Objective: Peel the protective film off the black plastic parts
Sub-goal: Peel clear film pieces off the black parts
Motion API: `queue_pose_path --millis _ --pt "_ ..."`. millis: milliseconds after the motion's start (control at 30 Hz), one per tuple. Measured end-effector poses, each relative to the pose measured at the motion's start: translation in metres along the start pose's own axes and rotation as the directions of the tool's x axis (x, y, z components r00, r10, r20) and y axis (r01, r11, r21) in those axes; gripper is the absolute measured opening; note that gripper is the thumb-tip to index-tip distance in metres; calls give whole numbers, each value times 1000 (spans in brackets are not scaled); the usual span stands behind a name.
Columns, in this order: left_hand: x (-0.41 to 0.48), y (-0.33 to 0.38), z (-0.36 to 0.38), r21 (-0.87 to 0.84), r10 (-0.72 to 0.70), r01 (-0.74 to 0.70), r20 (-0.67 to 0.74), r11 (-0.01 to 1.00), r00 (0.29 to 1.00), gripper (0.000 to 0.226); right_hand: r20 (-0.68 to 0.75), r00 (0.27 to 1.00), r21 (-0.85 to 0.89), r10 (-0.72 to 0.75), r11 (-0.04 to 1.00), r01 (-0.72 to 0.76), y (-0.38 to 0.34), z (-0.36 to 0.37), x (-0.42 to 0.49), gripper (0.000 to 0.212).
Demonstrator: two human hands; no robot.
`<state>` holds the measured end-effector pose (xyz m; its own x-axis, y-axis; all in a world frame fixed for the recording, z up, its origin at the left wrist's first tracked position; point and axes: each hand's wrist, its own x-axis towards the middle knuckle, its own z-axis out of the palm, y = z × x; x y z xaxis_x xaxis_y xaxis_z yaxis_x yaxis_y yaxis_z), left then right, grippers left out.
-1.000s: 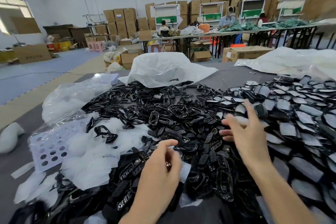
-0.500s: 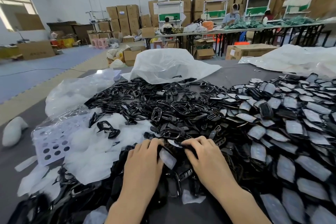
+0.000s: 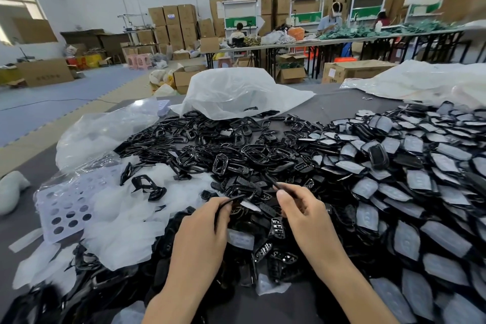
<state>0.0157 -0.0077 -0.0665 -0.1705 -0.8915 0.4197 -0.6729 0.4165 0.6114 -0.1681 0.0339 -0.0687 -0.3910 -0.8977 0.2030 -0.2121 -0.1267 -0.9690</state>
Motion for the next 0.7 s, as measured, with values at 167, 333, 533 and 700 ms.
queue_pose_path --millis 167,333,533,700 --pt "1 -4 1 29 -103 105 -72 994 992 29 -21 1000 17 -17 1000 17 0 -2 -2 19" --pt "0 -1 2 230 103 -93 -33 969 994 41 -75 997 156 -29 987 41 -2 -4 3 28" --pt "4 -8 6 396 61 -118 155 910 986 33 -84 996 247 42 969 -20 3 -6 6 25" --pt "4 -3 5 367 126 -132 42 921 991 16 -71 996 270 61 962 -39 2 -4 6 31"
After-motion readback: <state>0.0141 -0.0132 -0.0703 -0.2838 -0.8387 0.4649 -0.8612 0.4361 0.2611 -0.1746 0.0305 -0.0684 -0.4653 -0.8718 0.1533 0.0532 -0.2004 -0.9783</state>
